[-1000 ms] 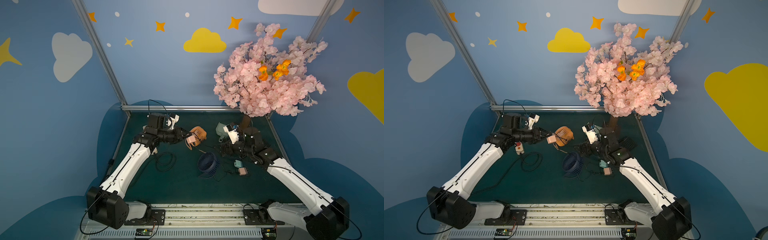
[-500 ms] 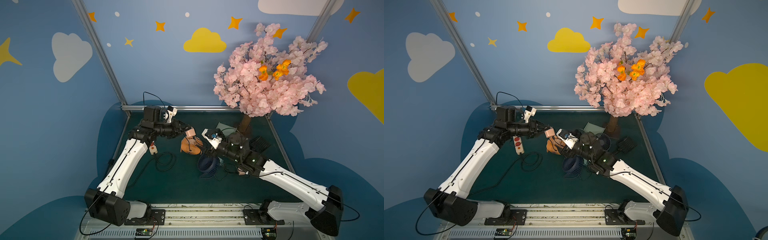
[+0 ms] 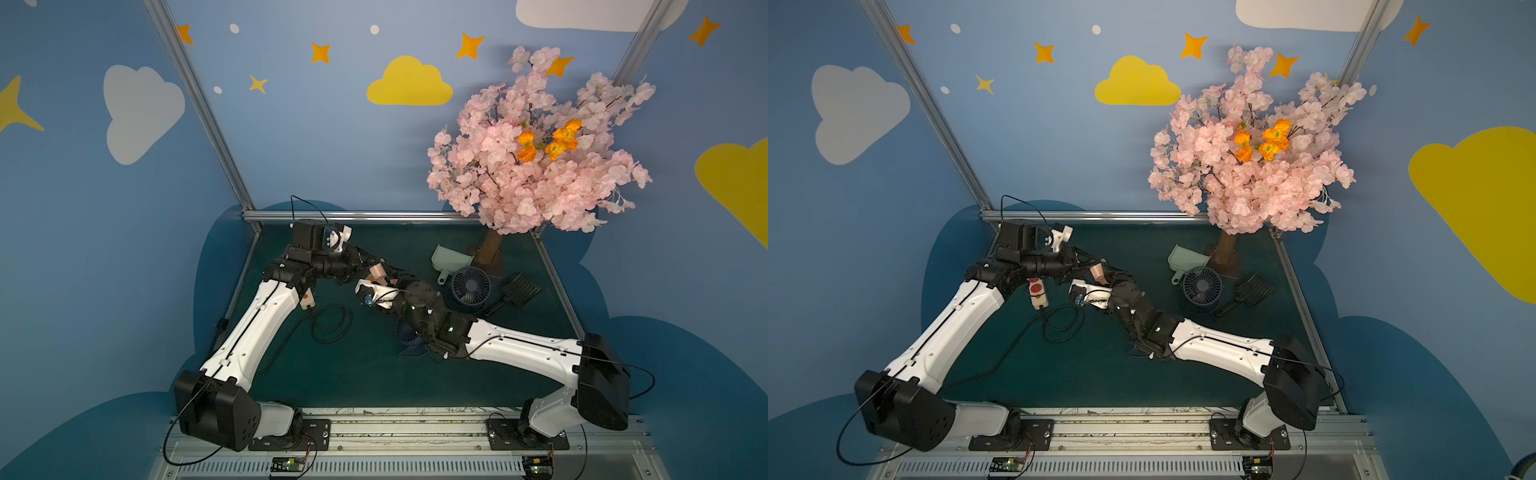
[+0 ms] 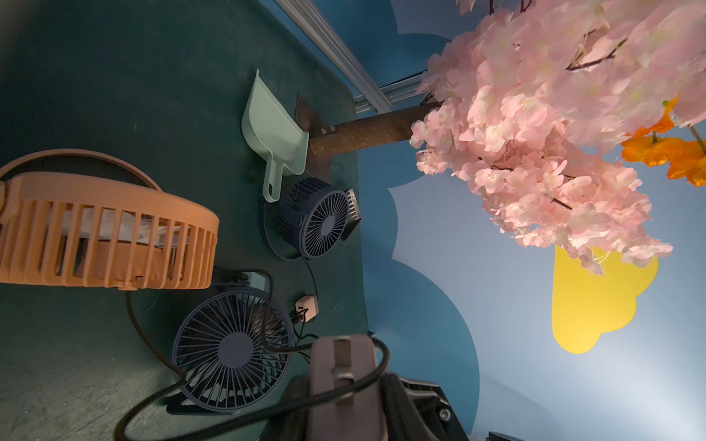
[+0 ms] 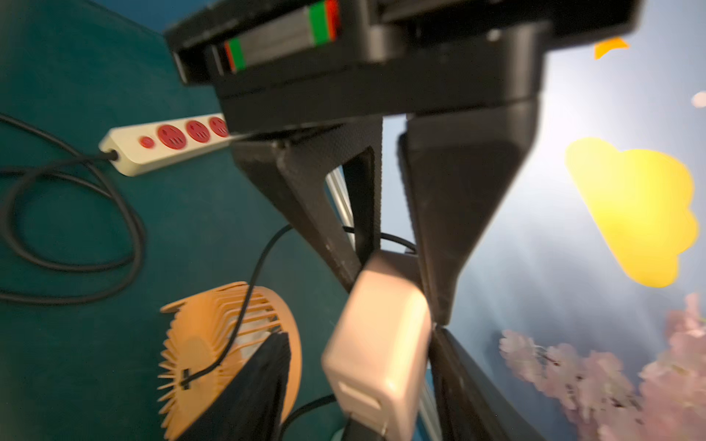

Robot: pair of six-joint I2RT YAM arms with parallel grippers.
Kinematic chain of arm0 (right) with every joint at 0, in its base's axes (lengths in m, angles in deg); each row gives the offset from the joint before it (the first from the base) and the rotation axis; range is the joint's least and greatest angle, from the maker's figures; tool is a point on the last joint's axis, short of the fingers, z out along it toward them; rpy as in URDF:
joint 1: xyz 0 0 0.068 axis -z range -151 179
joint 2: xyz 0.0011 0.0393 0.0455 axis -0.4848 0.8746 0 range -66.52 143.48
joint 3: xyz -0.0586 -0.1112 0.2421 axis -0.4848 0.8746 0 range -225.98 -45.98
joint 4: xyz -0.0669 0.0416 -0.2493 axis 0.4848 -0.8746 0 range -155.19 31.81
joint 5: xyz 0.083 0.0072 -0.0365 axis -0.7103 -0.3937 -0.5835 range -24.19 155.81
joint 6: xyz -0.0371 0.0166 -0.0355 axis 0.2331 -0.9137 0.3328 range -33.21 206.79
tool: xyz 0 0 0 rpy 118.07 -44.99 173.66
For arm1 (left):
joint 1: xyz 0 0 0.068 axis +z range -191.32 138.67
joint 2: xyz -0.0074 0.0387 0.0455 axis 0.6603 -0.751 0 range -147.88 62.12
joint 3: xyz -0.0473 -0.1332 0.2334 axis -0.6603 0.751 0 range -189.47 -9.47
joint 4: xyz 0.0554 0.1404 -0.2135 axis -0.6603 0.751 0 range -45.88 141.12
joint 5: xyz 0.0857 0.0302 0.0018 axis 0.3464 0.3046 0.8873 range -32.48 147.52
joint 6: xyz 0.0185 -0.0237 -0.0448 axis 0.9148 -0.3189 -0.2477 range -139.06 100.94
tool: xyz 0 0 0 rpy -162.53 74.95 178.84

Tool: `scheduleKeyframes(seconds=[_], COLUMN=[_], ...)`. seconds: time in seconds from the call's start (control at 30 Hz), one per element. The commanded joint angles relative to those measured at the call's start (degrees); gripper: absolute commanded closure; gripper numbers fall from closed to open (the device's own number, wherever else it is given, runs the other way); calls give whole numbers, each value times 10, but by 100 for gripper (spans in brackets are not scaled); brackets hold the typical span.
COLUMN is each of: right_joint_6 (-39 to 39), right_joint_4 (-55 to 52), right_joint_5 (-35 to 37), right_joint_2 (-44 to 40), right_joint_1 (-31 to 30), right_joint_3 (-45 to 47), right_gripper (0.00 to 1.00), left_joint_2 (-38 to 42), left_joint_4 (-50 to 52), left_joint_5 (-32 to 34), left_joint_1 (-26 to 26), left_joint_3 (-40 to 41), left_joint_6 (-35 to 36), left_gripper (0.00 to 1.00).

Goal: Plug the desk fan into the power strip
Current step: Pick up the plug from the center of the board.

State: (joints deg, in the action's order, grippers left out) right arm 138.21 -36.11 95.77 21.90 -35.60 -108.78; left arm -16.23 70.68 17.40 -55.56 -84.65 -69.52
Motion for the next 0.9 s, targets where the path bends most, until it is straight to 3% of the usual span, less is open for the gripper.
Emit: scheduleKeyframes(seconds=[0.0, 0.13, 0.23, 0.33, 0.47, 0.73, 0.87], right_joint_6=[62, 61, 57, 44, -12, -208, -284], right_joint_4=[75, 96, 95, 80, 2, -190, -259], right_joint_5=[61, 63, 56, 59, 51, -60, -103], right_joint_2=[17, 25, 27, 25, -5, -156, -229], right_joint_1=[-7, -7, -8, -6, 2, 61, 113], right_joint_3=[-14, -12, -12, -12, -2, 28, 3], right_gripper=[45, 54, 69, 86, 97, 100, 100], left_joint_2=[-6, -7, -8, -4, 0, 6, 17], left_joint_4=[-16, -22, -26, -34, -53, -68, -98], left_joint_5=[-5, -8, -13, -12, -2, 27, 29], left_joint_1=[0, -1, -2, 0, 5, 21, 37], left_joint_3=[-1, 2, 5, 13, 27, 45, 66], left_joint_6=[-10, -23, -27, -26, -16, 51, 71], left_gripper=[81, 82, 80, 66, 41, 12, 6])
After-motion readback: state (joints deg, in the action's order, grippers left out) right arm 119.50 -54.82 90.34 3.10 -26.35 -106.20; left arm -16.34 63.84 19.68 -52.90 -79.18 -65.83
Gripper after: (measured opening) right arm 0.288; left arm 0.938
